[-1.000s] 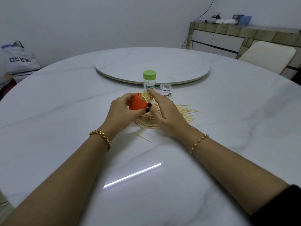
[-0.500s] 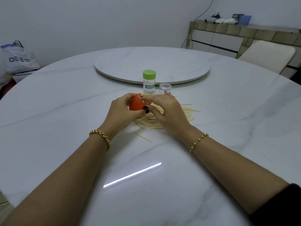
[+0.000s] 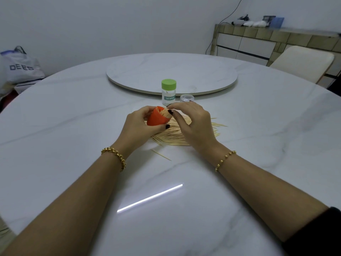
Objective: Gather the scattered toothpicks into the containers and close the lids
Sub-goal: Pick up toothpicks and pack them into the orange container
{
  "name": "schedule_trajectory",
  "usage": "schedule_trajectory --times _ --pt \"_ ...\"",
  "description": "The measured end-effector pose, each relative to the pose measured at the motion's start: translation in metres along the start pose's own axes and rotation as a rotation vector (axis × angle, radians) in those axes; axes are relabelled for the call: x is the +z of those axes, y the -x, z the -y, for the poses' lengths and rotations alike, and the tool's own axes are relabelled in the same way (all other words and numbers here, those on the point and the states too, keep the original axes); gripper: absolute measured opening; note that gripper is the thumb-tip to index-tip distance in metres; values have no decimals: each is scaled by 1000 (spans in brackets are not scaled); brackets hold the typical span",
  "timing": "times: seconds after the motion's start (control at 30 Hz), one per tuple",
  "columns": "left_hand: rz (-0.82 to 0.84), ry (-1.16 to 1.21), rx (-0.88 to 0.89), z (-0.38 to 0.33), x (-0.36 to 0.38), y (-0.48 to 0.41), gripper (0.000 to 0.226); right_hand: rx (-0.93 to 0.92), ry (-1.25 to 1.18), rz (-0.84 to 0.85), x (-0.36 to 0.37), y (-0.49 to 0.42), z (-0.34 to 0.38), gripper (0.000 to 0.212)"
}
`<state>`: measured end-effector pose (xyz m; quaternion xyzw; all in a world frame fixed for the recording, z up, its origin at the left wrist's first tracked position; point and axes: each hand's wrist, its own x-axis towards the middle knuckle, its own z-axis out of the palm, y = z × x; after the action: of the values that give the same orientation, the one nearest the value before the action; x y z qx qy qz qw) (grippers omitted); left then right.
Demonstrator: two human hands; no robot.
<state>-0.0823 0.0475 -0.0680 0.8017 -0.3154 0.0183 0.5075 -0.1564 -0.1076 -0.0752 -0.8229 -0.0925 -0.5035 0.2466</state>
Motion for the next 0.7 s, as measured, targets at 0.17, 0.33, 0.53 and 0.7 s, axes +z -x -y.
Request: schedule_trajectory --times 0.17,0.33,0.53,0.7 --pt "3 13 -5 -1 0 0 58 80 -45 -71 -1 -1 -1 13" --pt "4 21 -1 -4 1 2 55 171 -42 50 1 1 -1 26" --pt "-24 44 -9 -7 -1 2 46 177 -65 246 -1 3 6 47" --pt "-36 48 -23 -7 -1 2 45 134 22 416 6 6 8 56"
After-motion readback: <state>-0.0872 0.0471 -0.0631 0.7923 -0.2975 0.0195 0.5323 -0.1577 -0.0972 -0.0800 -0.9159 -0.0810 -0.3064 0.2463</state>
